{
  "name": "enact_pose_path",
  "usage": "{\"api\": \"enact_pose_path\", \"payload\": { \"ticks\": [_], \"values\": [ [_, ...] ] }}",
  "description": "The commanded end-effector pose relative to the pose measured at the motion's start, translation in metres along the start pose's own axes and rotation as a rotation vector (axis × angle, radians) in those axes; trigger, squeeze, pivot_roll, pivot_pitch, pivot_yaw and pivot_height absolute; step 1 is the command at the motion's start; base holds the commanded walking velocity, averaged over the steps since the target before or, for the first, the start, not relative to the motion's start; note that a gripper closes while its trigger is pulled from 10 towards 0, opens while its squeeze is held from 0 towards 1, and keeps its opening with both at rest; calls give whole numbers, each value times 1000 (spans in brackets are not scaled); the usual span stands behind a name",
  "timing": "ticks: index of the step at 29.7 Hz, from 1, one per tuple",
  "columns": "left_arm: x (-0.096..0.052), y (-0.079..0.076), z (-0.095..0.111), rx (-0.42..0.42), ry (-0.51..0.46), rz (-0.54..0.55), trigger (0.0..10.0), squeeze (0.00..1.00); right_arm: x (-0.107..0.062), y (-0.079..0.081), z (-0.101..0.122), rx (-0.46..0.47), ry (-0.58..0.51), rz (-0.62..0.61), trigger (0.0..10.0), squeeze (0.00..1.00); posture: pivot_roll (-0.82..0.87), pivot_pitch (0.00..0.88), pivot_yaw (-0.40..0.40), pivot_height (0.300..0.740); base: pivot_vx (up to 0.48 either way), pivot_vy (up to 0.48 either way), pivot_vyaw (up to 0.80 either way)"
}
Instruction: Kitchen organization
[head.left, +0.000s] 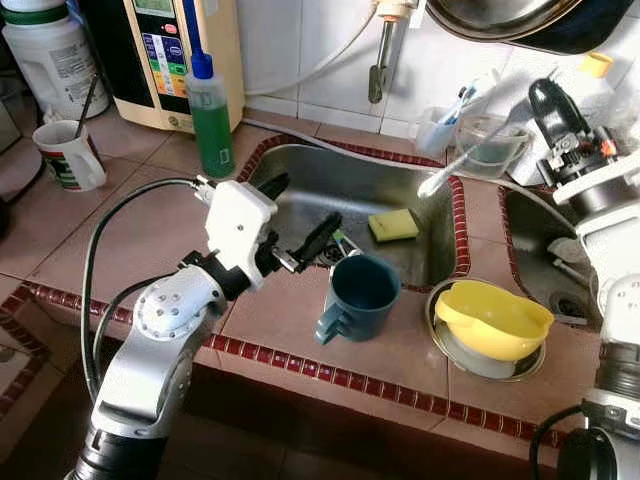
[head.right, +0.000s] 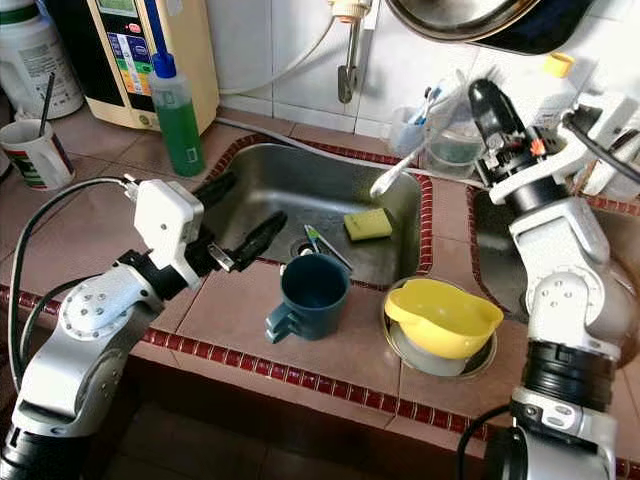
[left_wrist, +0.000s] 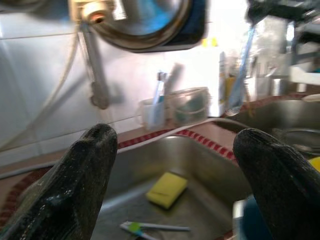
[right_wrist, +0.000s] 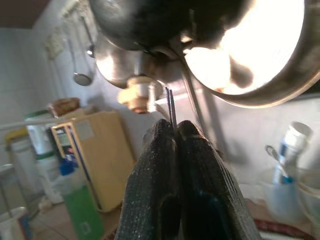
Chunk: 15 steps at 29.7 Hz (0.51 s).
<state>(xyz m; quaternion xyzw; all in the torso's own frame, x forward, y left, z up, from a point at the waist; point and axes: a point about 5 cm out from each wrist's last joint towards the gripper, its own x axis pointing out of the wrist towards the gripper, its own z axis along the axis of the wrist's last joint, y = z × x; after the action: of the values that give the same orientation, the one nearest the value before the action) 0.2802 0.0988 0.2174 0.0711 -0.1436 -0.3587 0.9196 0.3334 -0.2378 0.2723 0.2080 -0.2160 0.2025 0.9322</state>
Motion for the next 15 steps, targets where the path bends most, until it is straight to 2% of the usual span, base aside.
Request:
{"api": "enact_pose_path", "payload": {
  "ticks": [1, 6, 13, 15],
  "values": [
    [2, -9, 4, 2, -14, -43, 10000, 0, -5, -11, 0, -30, -6, -58, 10000, 0, -186, 53, -22, 732, 0, 0, 0],
    [3, -11, 4, 2, -12, -46, 10000, 0, -6, -17, -8, -62, 15, -106, 10000, 0, -184, 61, -22, 732, 0, 0, 0],
    [8, -9, 7, 10, -13, -37, 10000, 0, 6, -27, -17, -252, 26, -219, 10000, 0, -185, 84, -25, 732, 0, 0, 0],
    [10, -8, 7, 11, -13, -35, 10000, 0, 10, -29, -19, -269, 38, -237, 10000, 0, -185, 84, -25, 732, 0, 0, 0]
  ]
}}
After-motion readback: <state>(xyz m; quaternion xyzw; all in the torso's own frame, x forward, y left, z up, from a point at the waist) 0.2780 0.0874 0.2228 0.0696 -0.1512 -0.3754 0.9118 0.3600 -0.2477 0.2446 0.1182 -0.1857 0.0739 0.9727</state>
